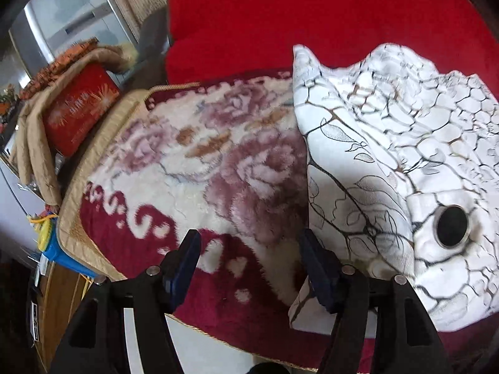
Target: Fold large clothes
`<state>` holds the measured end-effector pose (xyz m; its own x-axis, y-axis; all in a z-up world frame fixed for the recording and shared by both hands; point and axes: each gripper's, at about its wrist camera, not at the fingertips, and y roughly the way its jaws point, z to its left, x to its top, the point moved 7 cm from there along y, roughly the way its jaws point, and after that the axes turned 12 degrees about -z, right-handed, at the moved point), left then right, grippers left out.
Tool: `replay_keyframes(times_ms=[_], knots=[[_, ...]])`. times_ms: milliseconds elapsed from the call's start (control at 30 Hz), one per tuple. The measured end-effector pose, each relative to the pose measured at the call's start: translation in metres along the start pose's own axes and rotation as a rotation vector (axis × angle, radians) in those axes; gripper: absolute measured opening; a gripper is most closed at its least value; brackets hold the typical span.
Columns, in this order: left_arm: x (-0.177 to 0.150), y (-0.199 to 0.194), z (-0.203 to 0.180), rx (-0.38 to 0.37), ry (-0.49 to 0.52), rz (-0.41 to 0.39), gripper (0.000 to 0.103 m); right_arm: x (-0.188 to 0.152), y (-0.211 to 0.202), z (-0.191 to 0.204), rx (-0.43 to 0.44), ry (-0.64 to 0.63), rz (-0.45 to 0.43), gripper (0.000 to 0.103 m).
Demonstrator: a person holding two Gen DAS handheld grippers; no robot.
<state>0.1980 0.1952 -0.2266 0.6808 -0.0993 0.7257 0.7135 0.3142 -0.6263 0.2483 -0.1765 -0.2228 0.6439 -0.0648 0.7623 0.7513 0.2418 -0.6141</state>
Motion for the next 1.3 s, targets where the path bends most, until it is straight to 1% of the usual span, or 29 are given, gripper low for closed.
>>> replay_keyframes(times_ms=[67, 267, 467, 567, 667, 867, 1300], knots=[[0.003, -0.011, 0.001, 0.008, 0.01, -0.033, 0.066, 0.004, -0.014, 0.008, 0.002, -0.018, -0.047, 0.059], [0.012, -0.055, 0.002, 0.029, 0.032, -0.155, 0.066, 0.0, -0.053, 0.024, 0.011, -0.033, -0.108, 0.059], [0.023, -0.095, 0.005, 0.032, 0.035, -0.251, 0.068, -0.014, -0.078, 0.023, 0.018, -0.022, -0.131, 0.059], [0.029, -0.111, 0.006, 0.026, 0.025, -0.286, 0.073, -0.019, -0.078, 0.023, 0.006, -0.033, -0.125, 0.059], [0.035, -0.126, 0.007, 0.019, 0.011, -0.319, 0.074, -0.021, -0.08, 0.023, 0.01, -0.035, -0.121, 0.059], [0.043, -0.141, 0.002, 0.015, 0.01, -0.358, 0.075, -0.02, -0.084, 0.022, 0.013, -0.035, -0.132, 0.059], [0.046, -0.137, -0.003, 0.019, 0.02, -0.357, 0.075, -0.018, -0.084, 0.026, 0.002, -0.068, -0.145, 0.059]])
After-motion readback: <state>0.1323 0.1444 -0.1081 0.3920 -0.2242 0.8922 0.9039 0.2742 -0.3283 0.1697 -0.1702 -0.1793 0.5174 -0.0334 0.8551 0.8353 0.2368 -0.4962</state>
